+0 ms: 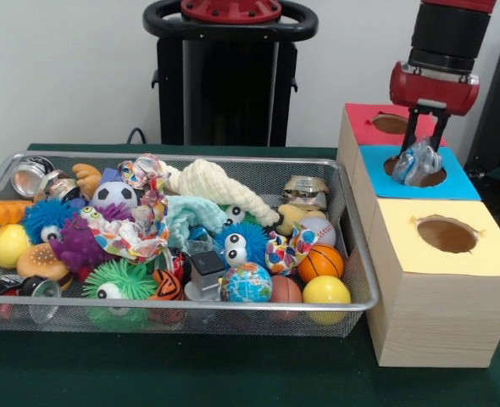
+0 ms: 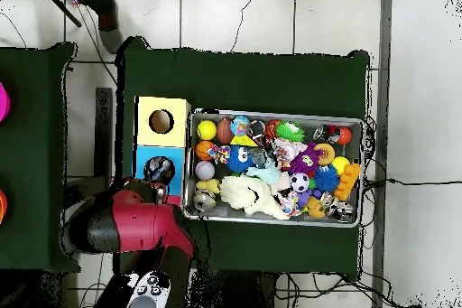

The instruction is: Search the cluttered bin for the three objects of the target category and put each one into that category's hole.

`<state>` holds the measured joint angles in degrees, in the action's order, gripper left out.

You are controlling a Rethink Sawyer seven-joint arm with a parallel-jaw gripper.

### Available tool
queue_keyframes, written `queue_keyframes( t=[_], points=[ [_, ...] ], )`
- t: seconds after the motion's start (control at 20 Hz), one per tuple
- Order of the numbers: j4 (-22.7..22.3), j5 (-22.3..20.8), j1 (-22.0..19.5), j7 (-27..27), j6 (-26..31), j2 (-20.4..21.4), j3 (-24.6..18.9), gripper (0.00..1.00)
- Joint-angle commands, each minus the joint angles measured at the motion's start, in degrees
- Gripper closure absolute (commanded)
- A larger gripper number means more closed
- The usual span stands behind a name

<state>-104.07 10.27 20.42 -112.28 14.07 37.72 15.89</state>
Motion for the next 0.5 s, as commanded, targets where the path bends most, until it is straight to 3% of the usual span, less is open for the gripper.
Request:
queue_keyframes(
  t=[0.05, 0.5],
  points=[
    [3.5, 0.6, -3.7, -6.5, 7.5, 2.1, -2.7, 1.00],
    [3.5, 0.3, -4.0, -6.5, 9.3, 3.2, -3.0, 1.00]
  ],
)
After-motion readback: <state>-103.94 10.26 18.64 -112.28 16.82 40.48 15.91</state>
